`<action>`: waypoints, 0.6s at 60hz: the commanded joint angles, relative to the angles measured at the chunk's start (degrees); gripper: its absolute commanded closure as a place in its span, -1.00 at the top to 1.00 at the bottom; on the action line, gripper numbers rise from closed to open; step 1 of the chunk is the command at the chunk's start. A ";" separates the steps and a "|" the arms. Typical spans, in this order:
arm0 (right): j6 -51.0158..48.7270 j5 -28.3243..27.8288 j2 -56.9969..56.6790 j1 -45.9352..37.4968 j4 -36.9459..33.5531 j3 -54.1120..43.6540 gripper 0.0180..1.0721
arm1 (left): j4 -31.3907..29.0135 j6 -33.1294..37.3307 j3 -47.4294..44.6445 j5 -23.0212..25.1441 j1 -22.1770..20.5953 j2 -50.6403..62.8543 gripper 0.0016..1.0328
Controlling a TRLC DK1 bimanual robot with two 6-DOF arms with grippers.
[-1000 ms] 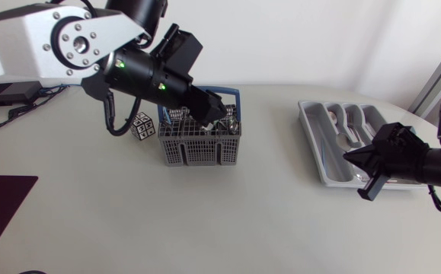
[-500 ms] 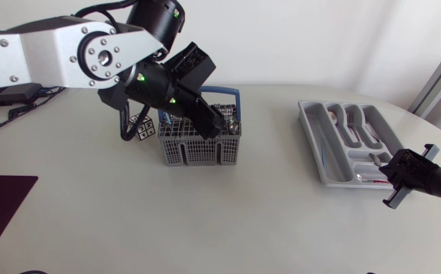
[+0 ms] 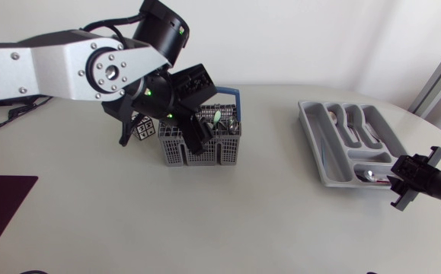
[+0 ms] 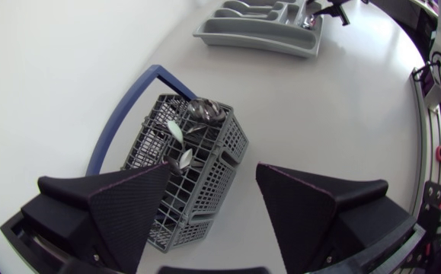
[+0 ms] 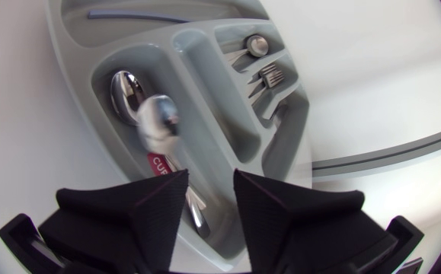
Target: Transfer all utensils from the basket to the drawer tray.
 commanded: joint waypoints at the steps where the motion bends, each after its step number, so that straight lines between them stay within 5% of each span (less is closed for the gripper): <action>1: -0.92 0.16 -3.83 -0.61 0.22 -1.63 0.85 | 0.41 5.38 -1.30 -1.49 -0.64 1.94 0.55; 36: 7.87 -1.69 -27.47 7.30 -11.21 -10.77 0.91 | 9.82 20.41 1.34 -9.84 0.24 10.38 0.45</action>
